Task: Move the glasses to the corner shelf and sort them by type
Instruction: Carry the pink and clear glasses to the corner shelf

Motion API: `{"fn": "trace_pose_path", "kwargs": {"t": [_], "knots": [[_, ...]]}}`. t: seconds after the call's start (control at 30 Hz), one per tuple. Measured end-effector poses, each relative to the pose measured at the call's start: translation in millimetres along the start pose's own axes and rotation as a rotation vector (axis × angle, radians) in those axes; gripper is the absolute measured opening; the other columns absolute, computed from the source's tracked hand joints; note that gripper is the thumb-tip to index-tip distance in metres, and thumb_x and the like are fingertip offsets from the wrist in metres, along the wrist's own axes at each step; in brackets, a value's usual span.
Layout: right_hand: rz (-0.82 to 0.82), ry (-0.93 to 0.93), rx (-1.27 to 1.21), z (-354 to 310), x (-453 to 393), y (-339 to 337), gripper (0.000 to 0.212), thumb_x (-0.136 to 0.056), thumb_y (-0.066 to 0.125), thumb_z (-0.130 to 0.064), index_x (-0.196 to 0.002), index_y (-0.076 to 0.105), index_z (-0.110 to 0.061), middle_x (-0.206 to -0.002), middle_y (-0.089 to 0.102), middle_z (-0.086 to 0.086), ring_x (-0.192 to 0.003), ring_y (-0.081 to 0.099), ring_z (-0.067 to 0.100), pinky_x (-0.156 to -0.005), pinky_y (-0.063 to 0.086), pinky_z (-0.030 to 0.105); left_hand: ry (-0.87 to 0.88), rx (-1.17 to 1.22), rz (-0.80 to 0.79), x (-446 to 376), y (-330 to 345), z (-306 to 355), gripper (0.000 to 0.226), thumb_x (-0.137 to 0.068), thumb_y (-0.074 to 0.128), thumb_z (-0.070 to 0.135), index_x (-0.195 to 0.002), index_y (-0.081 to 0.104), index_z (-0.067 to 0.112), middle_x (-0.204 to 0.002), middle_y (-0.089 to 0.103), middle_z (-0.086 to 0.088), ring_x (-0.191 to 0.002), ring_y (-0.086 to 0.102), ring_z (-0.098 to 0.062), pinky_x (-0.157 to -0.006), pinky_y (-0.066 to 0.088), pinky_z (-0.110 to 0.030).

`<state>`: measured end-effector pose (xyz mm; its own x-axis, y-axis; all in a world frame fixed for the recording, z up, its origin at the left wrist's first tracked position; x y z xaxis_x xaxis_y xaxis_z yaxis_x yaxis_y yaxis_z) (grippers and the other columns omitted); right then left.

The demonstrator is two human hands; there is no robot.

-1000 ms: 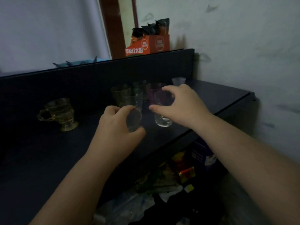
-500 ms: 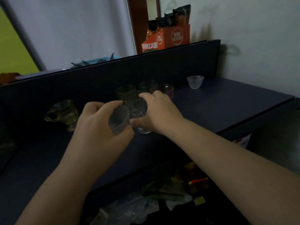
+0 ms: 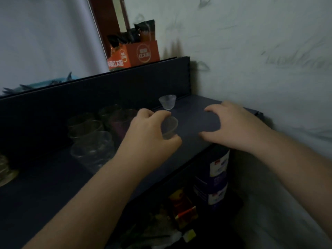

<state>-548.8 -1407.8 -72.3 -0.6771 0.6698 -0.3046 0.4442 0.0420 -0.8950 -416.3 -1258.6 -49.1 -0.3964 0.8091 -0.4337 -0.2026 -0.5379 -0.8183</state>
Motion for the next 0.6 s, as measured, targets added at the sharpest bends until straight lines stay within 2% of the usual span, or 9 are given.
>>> {"fn": "trace_pose_path", "kwargs": {"t": [0.17, 0.27, 0.4, 0.6], "knots": [[-0.021, -0.026, 0.067, 59.8, -19.3, -14.3, 0.089, -0.067, 0.067, -0.072, -0.144, 0.044, -0.034, -0.133, 0.051, 0.004, -0.123, 0.051, 0.025, -0.097, 0.045, 0.039, -0.126, -0.064, -0.137, -86.2, 69.7, -6.7, 0.067, -0.08, 0.063, 0.046, -0.141, 0.045, 0.029, -0.13, 0.039, -0.003, -0.117, 0.046, -0.025, -0.096, 0.043, -0.036], [-0.06, -0.075, 0.096, 88.7, -29.8, -16.4, 0.092, -0.066, 0.066, -0.072, -0.146, 0.04, -0.036, -0.133, 0.049, 0.0, -0.123, 0.049, 0.023, -0.099, 0.045, 0.04, -0.222, -0.133, -0.149, -128.6, 101.3, -14.7, 0.068, -0.08, 0.063, 0.047, -0.143, 0.043, 0.027, -0.137, 0.031, -0.008, -0.121, 0.043, -0.03, -0.099, 0.042, -0.038], [-0.111, -0.132, 0.107, 117.9, -50.8, -18.7, 0.093, -0.068, 0.07, -0.069, -0.149, 0.035, -0.037, -0.132, 0.046, -0.003, -0.124, 0.047, 0.021, -0.1, 0.044, 0.038, -0.304, -0.213, -0.15, -161.4, 125.5, -19.4, 0.07, -0.083, 0.064, 0.046, -0.144, 0.039, 0.024, -0.136, 0.025, -0.009, -0.119, 0.042, -0.03, -0.096, 0.042, -0.037], [-0.072, -0.23, 0.107, 124.0, -79.7, -24.9, 0.083, -0.075, 0.069, -0.061, -0.147, 0.037, -0.035, -0.131, 0.047, 0.0, -0.123, 0.047, 0.024, -0.097, 0.044, 0.037, -0.383, -0.234, -0.121, -181.1, 138.5, -22.0, 0.07, -0.086, 0.062, 0.045, -0.146, 0.034, 0.023, -0.141, 0.024, -0.011, -0.122, 0.041, -0.032, -0.099, 0.043, -0.042]]}}
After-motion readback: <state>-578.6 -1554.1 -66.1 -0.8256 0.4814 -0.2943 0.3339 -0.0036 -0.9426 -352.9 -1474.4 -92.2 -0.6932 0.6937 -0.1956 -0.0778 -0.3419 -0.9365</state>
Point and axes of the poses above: each hand's wrist, its own x-axis away from the middle knuckle, its own y-axis out of the palm, z = x × y, the point moved 9 cm from there along -x, towards the middle knuckle
